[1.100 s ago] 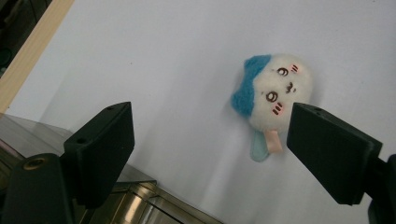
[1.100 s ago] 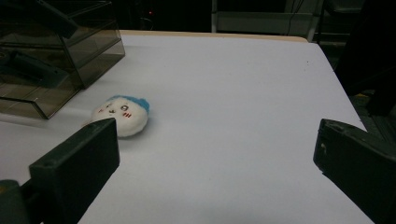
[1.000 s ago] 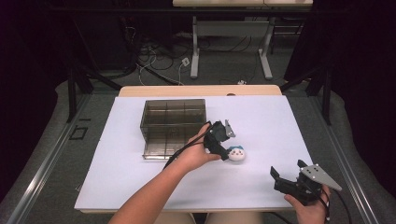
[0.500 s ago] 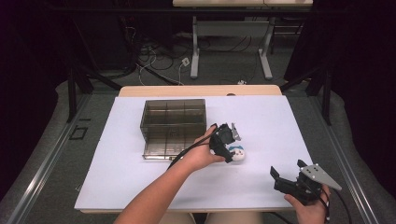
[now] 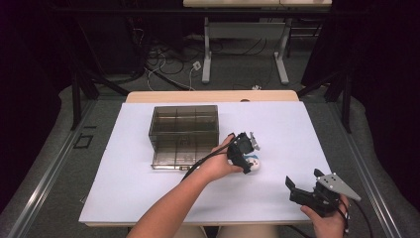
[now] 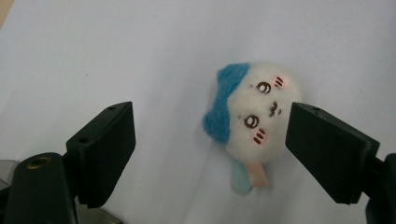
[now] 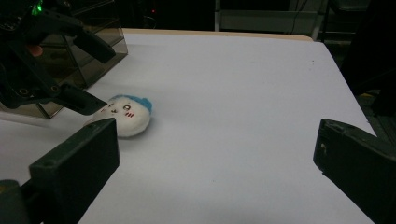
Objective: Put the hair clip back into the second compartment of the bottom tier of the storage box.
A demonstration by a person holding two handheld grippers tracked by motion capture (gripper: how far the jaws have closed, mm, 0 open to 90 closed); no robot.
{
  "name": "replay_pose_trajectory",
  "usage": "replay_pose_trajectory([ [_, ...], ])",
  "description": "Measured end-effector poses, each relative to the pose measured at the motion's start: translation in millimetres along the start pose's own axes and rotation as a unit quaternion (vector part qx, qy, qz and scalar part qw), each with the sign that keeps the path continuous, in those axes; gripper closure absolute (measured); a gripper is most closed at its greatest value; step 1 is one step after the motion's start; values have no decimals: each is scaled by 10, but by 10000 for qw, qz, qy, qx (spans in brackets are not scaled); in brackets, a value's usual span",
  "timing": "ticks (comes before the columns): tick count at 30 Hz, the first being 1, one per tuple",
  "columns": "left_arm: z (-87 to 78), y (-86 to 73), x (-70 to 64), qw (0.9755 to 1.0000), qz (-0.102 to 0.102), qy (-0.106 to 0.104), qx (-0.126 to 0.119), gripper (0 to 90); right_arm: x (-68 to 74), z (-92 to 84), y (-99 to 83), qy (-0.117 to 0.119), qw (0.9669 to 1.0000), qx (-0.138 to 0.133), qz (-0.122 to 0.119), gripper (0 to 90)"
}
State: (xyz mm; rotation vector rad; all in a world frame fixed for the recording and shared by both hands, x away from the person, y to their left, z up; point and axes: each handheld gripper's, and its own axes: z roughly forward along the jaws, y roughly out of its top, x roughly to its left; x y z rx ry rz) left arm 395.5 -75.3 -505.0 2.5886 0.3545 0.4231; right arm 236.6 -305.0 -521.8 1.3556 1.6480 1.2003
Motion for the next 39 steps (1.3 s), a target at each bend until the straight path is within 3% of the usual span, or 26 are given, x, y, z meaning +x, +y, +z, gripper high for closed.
replay_pose_trajectory([
  [10, 87, 60, -29, 9998, 128, -91, 80, 163, -11, -18, -7, -25, 10000, 4, 19, 1],
  [21, 196, 76, -70, 9993, 96, -318, 186, 181, -3, -10, -10, 8, 10000, -18, 41, 1],
  [39, 249, 86, -119, 9965, 169, -697, 437, 380, -5, -11, -11, -21, 10000, -52, 31, 1],
])
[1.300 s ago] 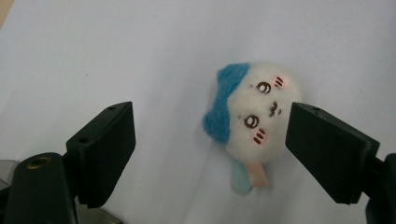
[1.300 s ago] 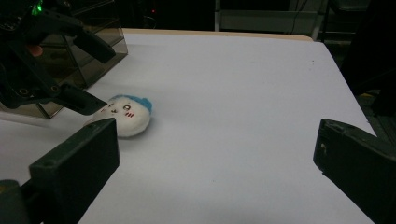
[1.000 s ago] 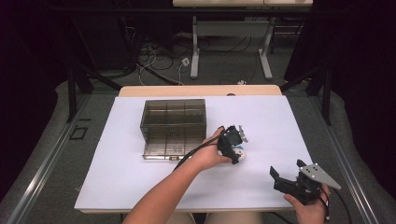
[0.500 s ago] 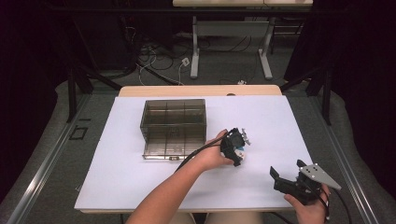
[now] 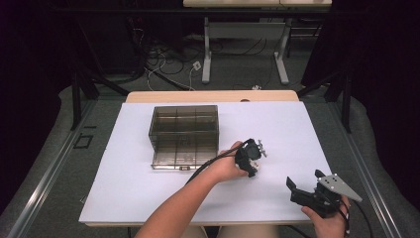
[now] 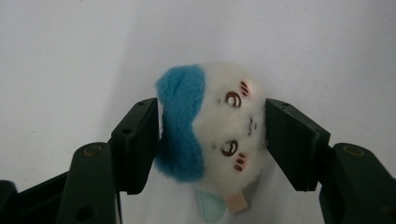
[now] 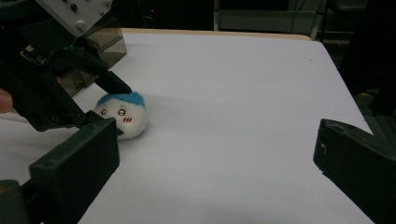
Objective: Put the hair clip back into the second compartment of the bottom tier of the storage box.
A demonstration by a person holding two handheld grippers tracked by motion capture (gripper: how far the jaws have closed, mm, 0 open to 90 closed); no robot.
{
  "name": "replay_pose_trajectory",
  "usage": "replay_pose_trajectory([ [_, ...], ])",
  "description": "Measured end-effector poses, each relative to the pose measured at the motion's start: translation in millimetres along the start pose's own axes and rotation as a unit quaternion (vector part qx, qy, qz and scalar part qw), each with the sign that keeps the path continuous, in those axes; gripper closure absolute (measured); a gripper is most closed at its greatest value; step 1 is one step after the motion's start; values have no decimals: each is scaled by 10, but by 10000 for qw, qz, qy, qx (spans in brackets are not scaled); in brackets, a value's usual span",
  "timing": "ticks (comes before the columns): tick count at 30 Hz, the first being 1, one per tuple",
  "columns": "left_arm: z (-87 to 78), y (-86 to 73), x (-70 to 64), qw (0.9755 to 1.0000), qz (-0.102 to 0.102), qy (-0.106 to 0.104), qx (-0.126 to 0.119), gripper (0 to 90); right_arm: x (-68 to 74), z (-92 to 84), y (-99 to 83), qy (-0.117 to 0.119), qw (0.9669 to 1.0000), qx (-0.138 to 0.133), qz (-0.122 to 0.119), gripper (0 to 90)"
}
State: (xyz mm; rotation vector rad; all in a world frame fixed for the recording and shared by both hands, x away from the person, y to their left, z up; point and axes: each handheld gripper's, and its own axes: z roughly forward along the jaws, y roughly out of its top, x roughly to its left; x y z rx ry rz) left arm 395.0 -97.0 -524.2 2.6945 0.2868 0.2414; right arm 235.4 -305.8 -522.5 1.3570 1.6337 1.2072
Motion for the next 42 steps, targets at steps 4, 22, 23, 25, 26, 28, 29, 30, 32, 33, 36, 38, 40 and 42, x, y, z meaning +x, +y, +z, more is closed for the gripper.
replay_pose_trajectory([
  [4, 2, 0, 3, 10000, 16, -25, 15, 395, -1, 1, 0, 1, 10000, -1, -3, 1],
  [22, 37, 12, -15, 9998, 128, -21, 137, 429, 0, 0, 1, 30, 10000, 37, -3, 1],
  [23, 36, 14, -17, 9998, 137, -22, 143, 434, -1, 0, 1, 30, 10000, 41, -3, 1],
  [25, 35, 17, -23, 9997, 181, -9, 142, 447, -4, 0, 0, 14, 10000, 49, -22, 1],
  [26, 33, 18, -25, 9997, 189, -7, 147, 452, -4, 0, 0, 13, 10000, 48, -23, 1],
  [28, 27, 20, -25, 9996, 220, -13, 172, 458, -5, -1, 1, 19, 10000, 42, -23, 1],
  [29, 24, 21, -24, 9996, 221, -15, 172, 461, -7, -1, 1, 11, 10000, 45, -31, 1],
  [30, 20, 22, -22, 9996, 235, -12, 179, 462, -8, -4, 2, 10, 10000, 67, -31, 1],
  [32, 14, 23, -25, 9995, 242, -13, 196, 465, -4, -2, 0, 14, 10000, 55, -2, 1],
  [33, 12, 24, -25, 9995, 261, -6, 190, 465, -7, -5, 2, 4, 10000, 64, -28, 1],
  [36, 5, 21, -32, 9995, 256, -6, 197, 466, -8, -3, 2, 10, 10000, 64, -32, 1],
  [38, -3, 19, -31, 9994, 272, 14, 215, 466, -7, 0, 1, 10, 10000, 51, -21, 1],
  [40, -20, 16, -20, 9994, 289, 53, 177, 466, -7, 0, 1, 8, 10000, 46, -30, 1],
  [42, -41, 12, -11, 9995, 255, 64, 159, 466, -4, 0, 0, 12, 10000, 50, -13, 1],
])
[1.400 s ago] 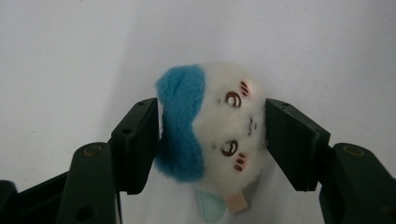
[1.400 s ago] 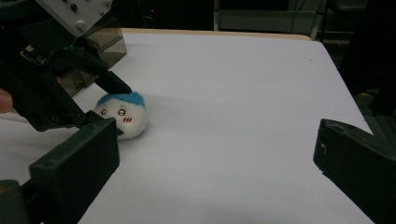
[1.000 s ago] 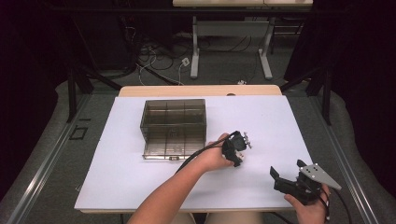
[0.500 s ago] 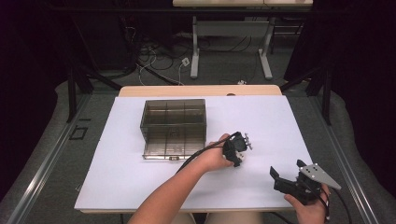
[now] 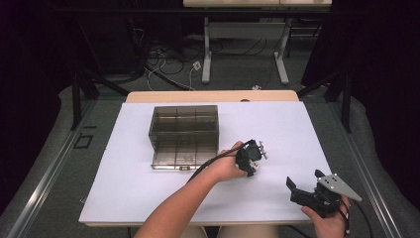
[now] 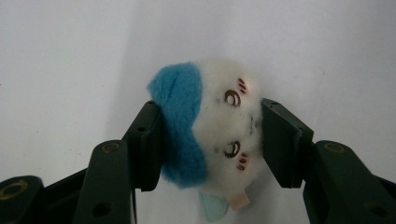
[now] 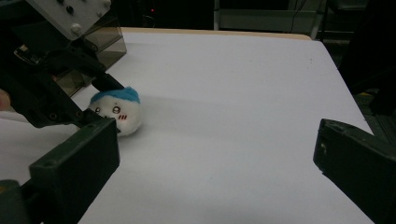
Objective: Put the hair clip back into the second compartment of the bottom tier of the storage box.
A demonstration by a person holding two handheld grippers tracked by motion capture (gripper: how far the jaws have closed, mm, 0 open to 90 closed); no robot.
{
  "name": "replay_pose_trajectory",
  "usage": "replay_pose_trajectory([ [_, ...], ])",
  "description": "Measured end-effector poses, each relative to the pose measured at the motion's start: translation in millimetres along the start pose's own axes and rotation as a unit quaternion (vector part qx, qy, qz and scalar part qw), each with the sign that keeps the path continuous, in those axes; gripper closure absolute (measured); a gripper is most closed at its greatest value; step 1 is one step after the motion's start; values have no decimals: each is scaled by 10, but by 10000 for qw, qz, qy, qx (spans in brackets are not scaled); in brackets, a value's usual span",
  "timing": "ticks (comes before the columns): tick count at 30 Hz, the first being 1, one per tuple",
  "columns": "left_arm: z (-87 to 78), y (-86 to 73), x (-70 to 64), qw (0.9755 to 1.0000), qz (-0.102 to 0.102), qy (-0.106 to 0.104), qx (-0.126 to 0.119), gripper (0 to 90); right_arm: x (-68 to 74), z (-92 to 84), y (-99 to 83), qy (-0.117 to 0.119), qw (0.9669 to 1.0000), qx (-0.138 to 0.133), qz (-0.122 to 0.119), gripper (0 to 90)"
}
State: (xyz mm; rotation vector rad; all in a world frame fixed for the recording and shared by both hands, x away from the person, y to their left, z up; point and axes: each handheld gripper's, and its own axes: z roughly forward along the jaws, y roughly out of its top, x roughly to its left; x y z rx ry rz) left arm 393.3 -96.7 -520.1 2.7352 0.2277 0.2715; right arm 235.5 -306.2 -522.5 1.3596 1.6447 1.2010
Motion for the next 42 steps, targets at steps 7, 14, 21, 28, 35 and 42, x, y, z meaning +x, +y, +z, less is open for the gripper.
replay_pose_trajectory([
  [7, -92, -22, 31, 10000, -20, 45, 0, 466, 1, 0, 0, 1, 10000, 1, 2, 1],
  [14, -167, -45, 38, 9999, 31, 93, -26, 466, 2, 0, -1, 0, 10000, 2, 2, 2],
  [21, -249, -61, 33, 9999, 53, 119, -48, 466, 0, -1, -2, -4, 10000, 31, -30, 2],
  [28, -332, -95, 37, 9998, 82, 146, -58, 466, 3, 0, -5, -48, 10000, 12, -11, 2],
  [35, -422, -145, 54, 9998, 91, 179, -65, 466, 3, -2, -6, 4, 10000, 48, 0, 3],
  [42, -512, -199, 63, 9997, 103, 191, -67, 465, 5, 1, -8, 4, 10000, 40, 1, 3],
])
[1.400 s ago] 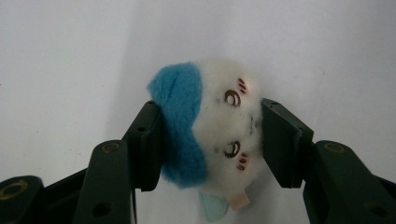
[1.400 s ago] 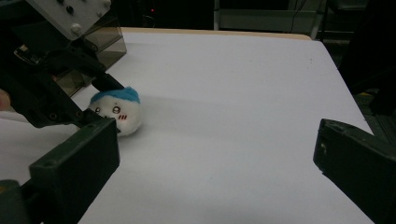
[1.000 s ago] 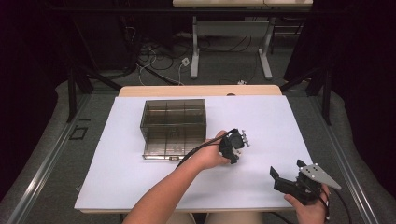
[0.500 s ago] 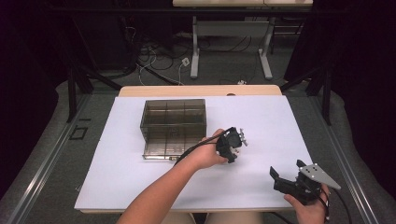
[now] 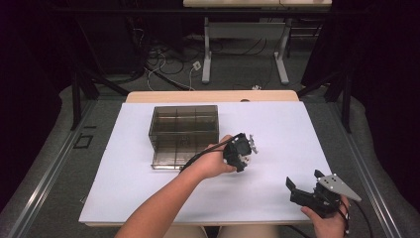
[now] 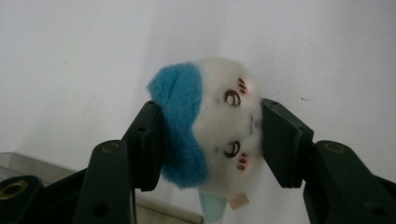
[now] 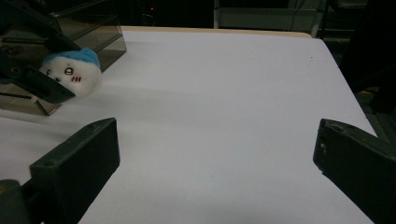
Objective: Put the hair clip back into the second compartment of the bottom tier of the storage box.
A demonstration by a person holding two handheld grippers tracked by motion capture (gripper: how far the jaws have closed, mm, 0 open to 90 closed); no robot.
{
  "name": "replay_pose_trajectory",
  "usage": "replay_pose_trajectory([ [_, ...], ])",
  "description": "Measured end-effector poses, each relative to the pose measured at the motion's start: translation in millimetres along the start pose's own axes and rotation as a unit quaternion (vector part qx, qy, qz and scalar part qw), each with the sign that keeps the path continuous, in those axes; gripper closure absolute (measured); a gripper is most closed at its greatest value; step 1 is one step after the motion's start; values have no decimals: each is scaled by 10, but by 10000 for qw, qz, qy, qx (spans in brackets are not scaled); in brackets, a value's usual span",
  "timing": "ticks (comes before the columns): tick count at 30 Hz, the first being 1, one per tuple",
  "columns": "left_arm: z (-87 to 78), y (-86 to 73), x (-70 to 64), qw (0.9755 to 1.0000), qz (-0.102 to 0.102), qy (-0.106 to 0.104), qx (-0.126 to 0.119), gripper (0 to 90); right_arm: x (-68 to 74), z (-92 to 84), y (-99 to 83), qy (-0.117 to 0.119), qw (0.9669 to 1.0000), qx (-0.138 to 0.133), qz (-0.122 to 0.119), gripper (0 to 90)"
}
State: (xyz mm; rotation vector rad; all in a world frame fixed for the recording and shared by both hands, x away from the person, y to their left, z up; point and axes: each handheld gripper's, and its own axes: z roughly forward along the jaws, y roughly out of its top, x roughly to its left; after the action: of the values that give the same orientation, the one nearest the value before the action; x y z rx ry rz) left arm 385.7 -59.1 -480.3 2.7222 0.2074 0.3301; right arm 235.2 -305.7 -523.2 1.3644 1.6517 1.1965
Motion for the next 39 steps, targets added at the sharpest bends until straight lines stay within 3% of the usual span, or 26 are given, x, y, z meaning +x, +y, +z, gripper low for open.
replay_pose_trajectory([
  [8, -94, -85, 25, 10000, -37, 57, -25, 465, 2, -1, -1, -4, 10000, 21, -2, 3],
  [10, -114, -111, 33, 9999, -42, 92, -24, 465, 9, 27, -12, -41, 9999, -154, 26, 3],
  [19, -207, -230, 72, 9999, -79, 154, 5, 465, 12, 29, -12, -36, 9999, -157, 29, 3],
  [20, -216, -241, 77, 9999, -80, 149, 9, 465, 0, -17, 5, 29, 9999, 162, -22, 3],
  [21, -224, -252, 79, 9998, -87, 164, -4, 465, 7, 8, -6, 5, 10000, -10, 6, 3],
  [35, -300, -432, 122, 9996, -190, 228, 37, 465, 7, 1, -6, 10, 10000, 52, 0, 3],
  [39, -328, -489, 137, 9994, -234, 248, 40, 464, 15, 13, -11, -38, 10000, -54, -2, 3],
])
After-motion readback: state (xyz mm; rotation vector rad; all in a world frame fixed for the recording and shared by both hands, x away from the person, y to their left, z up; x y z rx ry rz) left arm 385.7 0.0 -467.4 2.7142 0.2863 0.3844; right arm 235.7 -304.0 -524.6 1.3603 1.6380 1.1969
